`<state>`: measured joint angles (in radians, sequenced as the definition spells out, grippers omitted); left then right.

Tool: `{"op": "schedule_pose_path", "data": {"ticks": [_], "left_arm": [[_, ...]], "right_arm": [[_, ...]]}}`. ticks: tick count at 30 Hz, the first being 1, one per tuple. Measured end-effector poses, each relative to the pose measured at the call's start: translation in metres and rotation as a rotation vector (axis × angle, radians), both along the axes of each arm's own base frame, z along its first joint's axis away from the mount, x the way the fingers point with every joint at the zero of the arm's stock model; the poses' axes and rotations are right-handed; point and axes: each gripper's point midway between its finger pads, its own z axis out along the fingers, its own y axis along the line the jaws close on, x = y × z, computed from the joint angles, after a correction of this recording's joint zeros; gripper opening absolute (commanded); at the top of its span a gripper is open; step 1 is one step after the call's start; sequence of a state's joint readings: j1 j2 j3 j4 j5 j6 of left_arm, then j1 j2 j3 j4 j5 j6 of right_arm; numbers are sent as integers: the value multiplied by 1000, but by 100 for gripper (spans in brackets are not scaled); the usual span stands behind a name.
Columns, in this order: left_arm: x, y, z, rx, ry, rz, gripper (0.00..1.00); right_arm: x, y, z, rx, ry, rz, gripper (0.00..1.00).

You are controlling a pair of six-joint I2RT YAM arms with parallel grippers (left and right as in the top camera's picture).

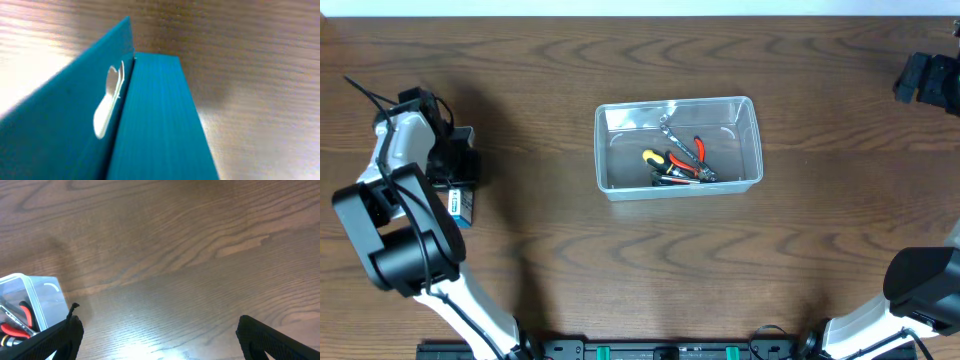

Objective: Pack container
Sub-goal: 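Move the left gripper to the blue boxed screwdriver set and grasp it, then carry the boxed set over the container and release it inside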

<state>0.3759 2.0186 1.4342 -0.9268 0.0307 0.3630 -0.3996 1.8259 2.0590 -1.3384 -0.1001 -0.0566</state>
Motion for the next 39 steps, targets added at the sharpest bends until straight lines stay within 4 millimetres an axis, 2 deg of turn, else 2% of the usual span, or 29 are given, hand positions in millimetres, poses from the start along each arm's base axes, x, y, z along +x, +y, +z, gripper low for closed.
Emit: {"op": "schedule_pose_path", "data": {"ticks": [2, 4, 6, 8, 11, 13, 15, 17, 20, 22, 24, 27, 30, 33, 36, 39], "left_arm": [[4, -4, 20, 17, -44, -13, 6], [12, -14, 51, 42, -125, -44, 6], [20, -30, 85, 62, -218, -90, 6], [26, -55, 121, 80, -319, -164, 6], [32, -105, 169, 98, -462, -345, 6], [33, -143, 192, 104, -544, -493, 6], [33, -186, 210, 102, -619, -671, 6], [32, -226, 217, 92, -665, -839, 6], [32, -278, 215, 79, -711, -1058, 6], [35, -311, 205, 61, -727, -1181, 5], [39, -337, 189, 31, -723, -1263, 6], [42, -367, 151, -25, -670, -1349, 6], [38, -384, 106, -73, -568, -1402, 6], [30, -391, 67, -105, -467, -1435, 6], [24, -395, 45, -135, -409, -1447, 6], [18, -397, 37, -167, -383, -1452, 6]], "right_arm": [[0, 0, 0, -1, 0, -1, 99], [0, 0, 0, -2, 1, -1, 99], [0, -1, 0, -2, 1, -2, 99], [0, -1, 0, -2, 1, -2, 99], [0, -1, 0, -3, 1, -1, 99], [0, -1, 0, -3, 1, -1, 99], [0, -1, 0, -3, 1, 0, 99], [0, -1, 0, -3, 1, 0, 99], [0, -1, 0, -3, 2, 0, 99], [0, -1, 0, -3, 2, 0, 99], [0, -1, 0, -3, 2, 0, 99], [-1, 0, 0, -2, 3, 0, 99], [-1, 0, 0, -2, 5, 0, 99], [-1, 0, 0, -2, 5, 0, 99], [-1, 0, 0, -2, 5, 0, 99], [-1, 0, 0, -2, 5, 0, 99]]}}
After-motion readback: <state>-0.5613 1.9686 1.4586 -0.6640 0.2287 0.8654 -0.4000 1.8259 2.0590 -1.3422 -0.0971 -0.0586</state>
